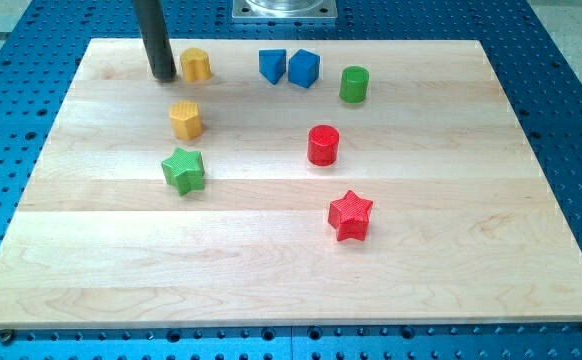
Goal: Push the heart to the bottom right corner
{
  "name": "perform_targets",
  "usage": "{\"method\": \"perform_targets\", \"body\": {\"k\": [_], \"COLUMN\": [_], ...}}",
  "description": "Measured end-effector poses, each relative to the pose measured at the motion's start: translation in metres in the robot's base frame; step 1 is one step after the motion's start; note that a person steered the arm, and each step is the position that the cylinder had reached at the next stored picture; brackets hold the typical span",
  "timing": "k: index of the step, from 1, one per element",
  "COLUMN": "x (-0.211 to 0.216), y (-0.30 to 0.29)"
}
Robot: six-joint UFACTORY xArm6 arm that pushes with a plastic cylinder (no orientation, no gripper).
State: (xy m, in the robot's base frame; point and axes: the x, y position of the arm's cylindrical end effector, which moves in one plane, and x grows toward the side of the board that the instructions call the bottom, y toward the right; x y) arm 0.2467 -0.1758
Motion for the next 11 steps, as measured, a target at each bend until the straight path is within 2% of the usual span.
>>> {"method": "perform_targets", "body": {"k": [1,3,4,5,6,7,8,9,10,11], "x": [-0.033,0.088,0.053,0.021,0.022,0.040,0.045,0.141,0.209,0.192], "y": [0.016,0.047,0.020,0.022,0.086,0.120,0.115,0.161,0.203,0.160]}}
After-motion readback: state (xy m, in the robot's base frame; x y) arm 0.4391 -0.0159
